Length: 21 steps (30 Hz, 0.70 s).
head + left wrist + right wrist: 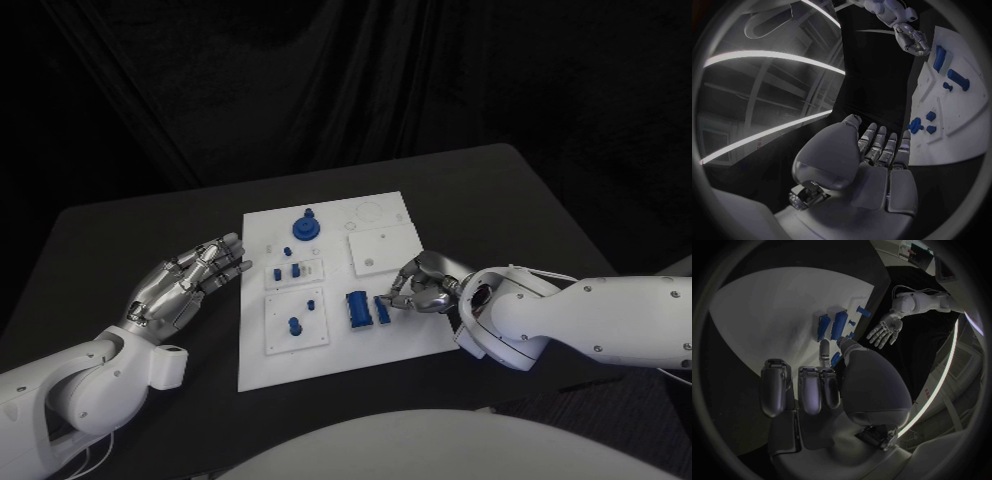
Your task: Assemble the parts on the task board
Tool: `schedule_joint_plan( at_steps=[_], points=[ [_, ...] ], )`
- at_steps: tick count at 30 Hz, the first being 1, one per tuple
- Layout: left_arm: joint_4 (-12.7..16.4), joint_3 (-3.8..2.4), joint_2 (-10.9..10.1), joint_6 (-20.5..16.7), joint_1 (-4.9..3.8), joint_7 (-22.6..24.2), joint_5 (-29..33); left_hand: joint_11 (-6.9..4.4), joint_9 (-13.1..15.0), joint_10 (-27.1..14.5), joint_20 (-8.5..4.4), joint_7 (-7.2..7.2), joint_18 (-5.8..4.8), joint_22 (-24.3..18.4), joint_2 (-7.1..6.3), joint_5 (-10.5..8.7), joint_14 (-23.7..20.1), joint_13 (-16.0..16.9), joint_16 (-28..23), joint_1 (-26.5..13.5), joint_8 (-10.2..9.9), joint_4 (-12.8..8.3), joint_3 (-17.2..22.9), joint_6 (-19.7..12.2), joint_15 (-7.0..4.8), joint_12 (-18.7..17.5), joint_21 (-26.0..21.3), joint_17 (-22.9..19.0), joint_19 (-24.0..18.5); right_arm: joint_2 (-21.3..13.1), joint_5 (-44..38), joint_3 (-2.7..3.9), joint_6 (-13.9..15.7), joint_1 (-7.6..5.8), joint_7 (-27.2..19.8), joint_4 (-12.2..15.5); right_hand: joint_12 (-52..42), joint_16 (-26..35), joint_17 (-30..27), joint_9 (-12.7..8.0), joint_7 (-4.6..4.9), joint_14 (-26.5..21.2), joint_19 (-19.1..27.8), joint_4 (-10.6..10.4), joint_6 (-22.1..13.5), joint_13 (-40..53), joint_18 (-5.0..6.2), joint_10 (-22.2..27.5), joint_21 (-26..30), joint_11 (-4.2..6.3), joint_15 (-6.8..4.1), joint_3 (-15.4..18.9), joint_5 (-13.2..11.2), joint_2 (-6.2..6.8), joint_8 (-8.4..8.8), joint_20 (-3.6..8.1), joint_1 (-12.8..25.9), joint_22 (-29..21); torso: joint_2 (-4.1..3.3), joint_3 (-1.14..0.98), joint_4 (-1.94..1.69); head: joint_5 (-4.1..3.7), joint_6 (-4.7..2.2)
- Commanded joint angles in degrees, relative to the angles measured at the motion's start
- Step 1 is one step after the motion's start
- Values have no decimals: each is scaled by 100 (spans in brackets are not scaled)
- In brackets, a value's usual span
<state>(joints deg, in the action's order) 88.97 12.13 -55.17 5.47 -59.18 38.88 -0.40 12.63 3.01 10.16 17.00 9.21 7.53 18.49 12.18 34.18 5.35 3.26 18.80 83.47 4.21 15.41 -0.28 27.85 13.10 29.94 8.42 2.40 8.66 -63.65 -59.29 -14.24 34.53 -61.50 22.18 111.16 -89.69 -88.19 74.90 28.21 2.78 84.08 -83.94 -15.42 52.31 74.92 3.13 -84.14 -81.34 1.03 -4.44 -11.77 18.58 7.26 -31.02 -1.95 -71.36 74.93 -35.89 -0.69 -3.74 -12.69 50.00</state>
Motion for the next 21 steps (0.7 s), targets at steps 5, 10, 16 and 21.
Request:
schedule_joint_plan(
  at_steps=[5, 10, 16, 21],
  points=[
    [19, -4, -17, 85, 12, 387, -6, 52, -2, 16, -15, 303, -17, 9, -6, 16, 34, 7, 25, 60, -29, -8, 37, -8, 32, 30, 32, 10, 47, -68, -661, -1, -622, 63, 410, 64, -31, 26, 964, 562, -109, 491, -233, -133, -122, 1508, -85, -586, -4, 126, -119, 487, -987, -12, -760, 108, 35, 1206, -2, 0, -2, 15, 0],
    [13, -4, -12, 88, 14, 380, -7, 52, -2, 16, -15, 303, -17, 9, -6, 16, 34, 7, 25, 60, -29, -8, 37, -8, 32, 30, 32, 10, 47, -95, -701, -2, -775, 110, 510, 68, -31, 30, 950, 733, -134, 489, -230, -136, -214, 1508, -82, -586, 7, 146, -139, 524, -1238, -31, -960, 131, 17, 1202, 1, 1, -1, 21, 0],
    [5, -4, 0, 101, 20, 363, -7, 52, -2, 15, -15, 304, -18, 9, -6, 16, 34, 7, 25, 61, -29, -8, 37, -8, 32, 29, 33, 10, 47, -97, -718, -2, -848, 151, 553, 49, -31, 42, 919, 770, -141, 483, -222, -135, -224, 1508, -77, -586, 27, 152, -144, 528, -1274, -29, -1004, 135, 5, 1195, -1, 0, -1, 23, 0],
    [2, -4, 1, 104, 26, 340, -6, 55, -2, 15, -15, 306, -21, 7, -7, 16, 35, 6, 26, 61, -29, -9, 41, -8, 35, 23, 33, 10, 49, -93, -722, -2, -847, 171, 563, 25, -31, 62, 868, 803, -149, 473, -207, -133, -244, 1508, -68, -586, 60, 158, -149, 515, -1300, -48, -1040, 139, -29, 1183, -3, 0, -1, 36, 0]
  ],
)
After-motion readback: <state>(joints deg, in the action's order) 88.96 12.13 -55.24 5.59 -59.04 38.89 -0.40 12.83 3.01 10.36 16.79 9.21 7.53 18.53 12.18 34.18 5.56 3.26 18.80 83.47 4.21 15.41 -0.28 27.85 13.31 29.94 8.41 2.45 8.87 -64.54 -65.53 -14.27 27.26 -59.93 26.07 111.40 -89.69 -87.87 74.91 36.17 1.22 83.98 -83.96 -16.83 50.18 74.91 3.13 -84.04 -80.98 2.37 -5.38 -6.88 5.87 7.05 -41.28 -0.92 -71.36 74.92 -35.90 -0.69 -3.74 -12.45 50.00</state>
